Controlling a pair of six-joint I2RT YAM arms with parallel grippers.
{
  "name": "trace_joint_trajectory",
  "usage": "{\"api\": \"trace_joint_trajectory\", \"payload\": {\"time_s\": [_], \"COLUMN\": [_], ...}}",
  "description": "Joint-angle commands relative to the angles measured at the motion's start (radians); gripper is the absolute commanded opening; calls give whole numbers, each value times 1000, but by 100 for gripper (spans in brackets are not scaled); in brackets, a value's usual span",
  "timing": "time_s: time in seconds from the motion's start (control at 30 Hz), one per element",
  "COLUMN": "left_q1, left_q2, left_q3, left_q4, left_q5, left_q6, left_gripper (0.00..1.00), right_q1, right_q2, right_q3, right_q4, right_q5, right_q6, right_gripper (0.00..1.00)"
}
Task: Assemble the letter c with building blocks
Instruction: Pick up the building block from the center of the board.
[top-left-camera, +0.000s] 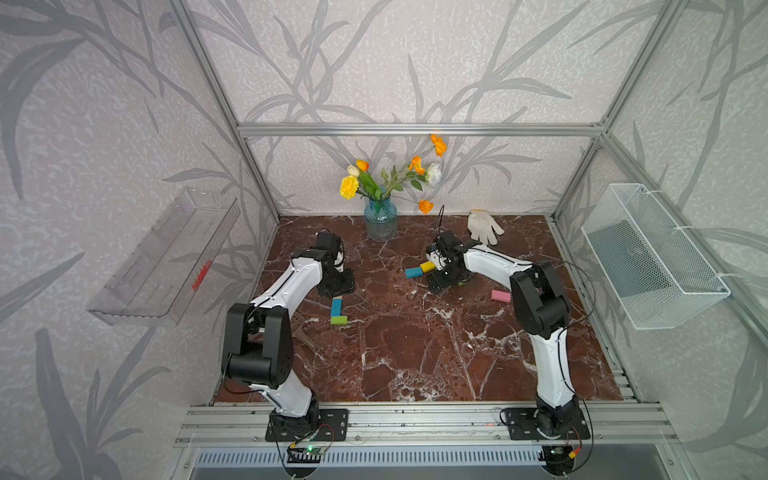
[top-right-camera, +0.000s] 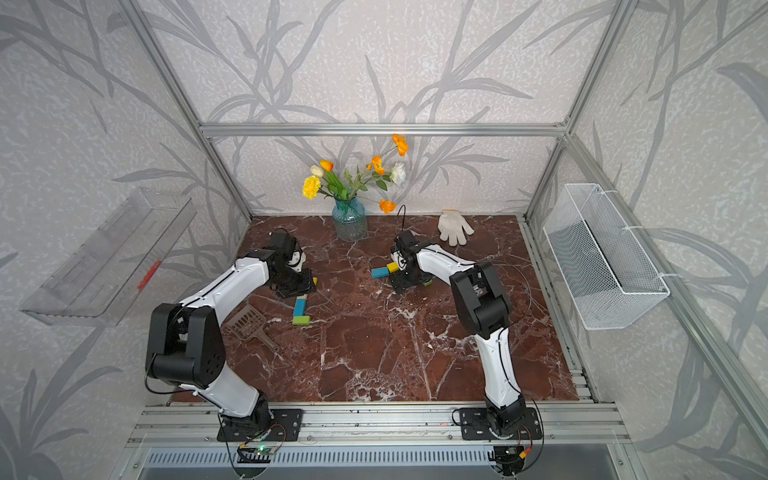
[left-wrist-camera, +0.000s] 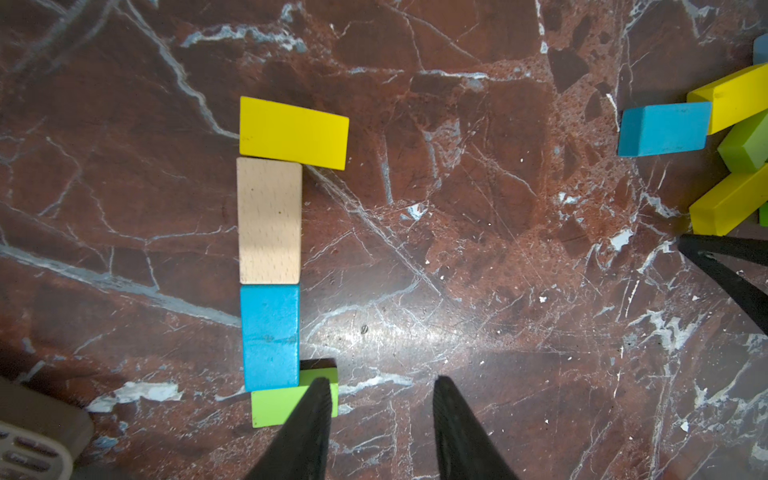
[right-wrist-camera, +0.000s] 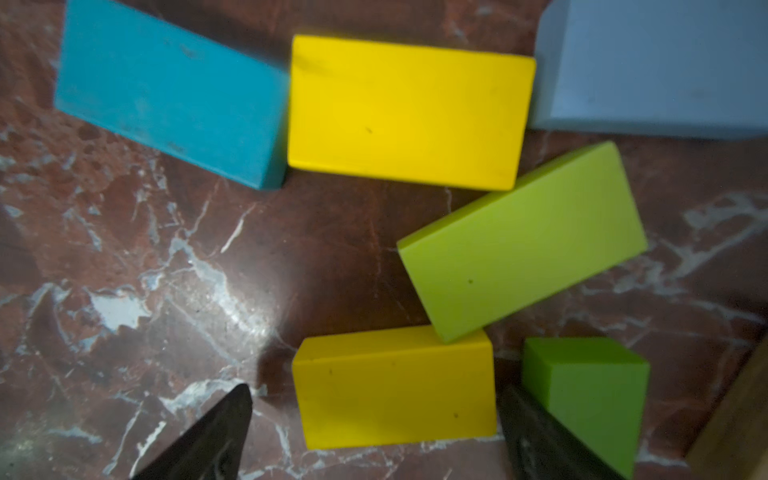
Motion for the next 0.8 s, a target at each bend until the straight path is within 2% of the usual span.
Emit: {"api": "trace_joint_trajectory", "payload": {"time_s": [0.0, 0.1, 0.77], "left_q1": [3, 2, 1], "left_q2": [7, 8, 0], "left_q3": [9, 7, 2], "left_q4": [-4, -3, 3], "left_q5": [13, 17, 27], "left_q6": [-8, -9, -16], "left_gripper": [42, 43, 46], "right_q1": [-4, -4, -5], "right_q2": [18, 14, 3], "right_q3": [24, 20, 6], "right_q4": [-18, -12, -9], "right_q5": [7, 3, -1], "right_q6": [-24, -37, -70], "right_gripper": [93, 92, 64]}}
